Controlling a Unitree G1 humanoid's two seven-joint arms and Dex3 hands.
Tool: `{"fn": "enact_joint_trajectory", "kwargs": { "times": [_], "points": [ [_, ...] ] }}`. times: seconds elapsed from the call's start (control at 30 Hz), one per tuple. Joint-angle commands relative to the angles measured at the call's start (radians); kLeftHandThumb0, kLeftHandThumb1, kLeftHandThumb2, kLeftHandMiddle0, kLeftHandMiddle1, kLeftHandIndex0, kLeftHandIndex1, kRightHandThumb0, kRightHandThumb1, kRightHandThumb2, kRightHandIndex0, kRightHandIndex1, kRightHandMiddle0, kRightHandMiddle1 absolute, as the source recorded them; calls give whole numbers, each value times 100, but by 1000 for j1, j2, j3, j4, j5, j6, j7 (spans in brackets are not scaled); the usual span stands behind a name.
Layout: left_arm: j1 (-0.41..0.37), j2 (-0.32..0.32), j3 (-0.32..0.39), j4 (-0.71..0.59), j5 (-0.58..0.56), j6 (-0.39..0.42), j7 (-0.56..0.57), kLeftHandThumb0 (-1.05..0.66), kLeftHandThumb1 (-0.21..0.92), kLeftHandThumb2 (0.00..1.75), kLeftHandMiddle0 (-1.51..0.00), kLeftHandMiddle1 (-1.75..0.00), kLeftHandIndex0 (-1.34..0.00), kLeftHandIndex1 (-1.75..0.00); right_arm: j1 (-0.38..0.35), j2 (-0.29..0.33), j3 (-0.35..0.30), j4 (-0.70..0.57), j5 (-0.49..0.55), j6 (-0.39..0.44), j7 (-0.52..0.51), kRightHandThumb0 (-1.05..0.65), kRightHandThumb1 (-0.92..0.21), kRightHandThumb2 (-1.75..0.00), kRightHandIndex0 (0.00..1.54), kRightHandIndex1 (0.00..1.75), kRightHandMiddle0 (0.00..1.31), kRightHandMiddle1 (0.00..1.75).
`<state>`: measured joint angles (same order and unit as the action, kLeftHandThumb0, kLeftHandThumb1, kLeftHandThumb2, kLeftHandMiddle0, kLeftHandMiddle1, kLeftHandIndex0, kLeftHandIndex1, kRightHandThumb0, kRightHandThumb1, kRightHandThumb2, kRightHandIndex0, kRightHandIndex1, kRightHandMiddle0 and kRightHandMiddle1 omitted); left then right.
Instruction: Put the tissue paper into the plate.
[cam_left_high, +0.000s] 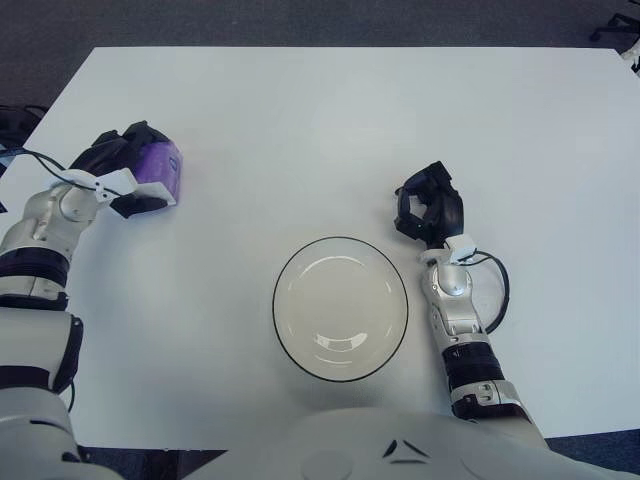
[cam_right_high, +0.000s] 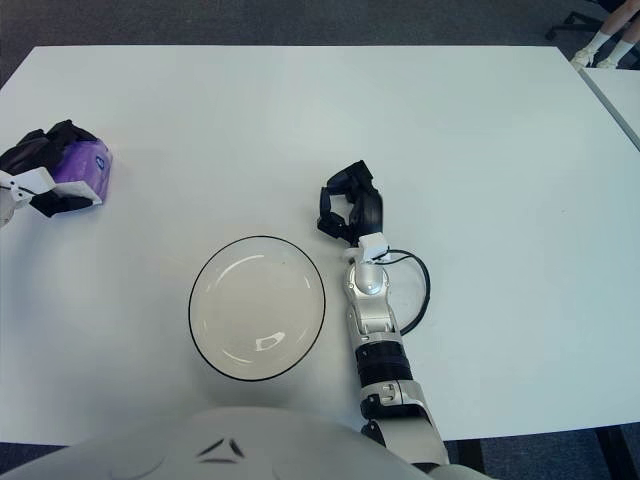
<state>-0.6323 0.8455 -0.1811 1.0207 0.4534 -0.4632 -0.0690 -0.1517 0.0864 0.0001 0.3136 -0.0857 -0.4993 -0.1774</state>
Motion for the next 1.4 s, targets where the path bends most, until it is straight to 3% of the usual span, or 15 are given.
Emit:
{"fn": "enact_joint_trajectory", "kwargs": {
  "times": [0.0, 0.63, 1.0, 1.37],
  "points": [
    [61, -41, -46, 43, 27, 10, -31, -48, 22, 138, -92, -175, -63, -175, 87, -23, -13, 66, -14, 8, -6, -43, -48, -112, 81, 154, 48, 175],
    [146, -86, -45, -45, 19, 60, 142, -51, 20, 146, -125, -175, -70, -175, 89, -22, -19, 61, -4, 7, -1, -42, -51, -109, 84, 158, 46, 175],
    [187, -101, -21, -108, -16, 87, 141, -52, 18, 148, -128, -175, -71, -175, 94, -19, -21, 56, 3, 7, 7, -42, -51, -108, 84, 160, 46, 175],
    [250, -76, 31, -256, -71, 105, 111, -52, 18, 149, -129, -175, -72, -175, 93, -19, -22, 59, 3, -1, 11, -42, -50, -110, 83, 156, 47, 175]
  ]
}}
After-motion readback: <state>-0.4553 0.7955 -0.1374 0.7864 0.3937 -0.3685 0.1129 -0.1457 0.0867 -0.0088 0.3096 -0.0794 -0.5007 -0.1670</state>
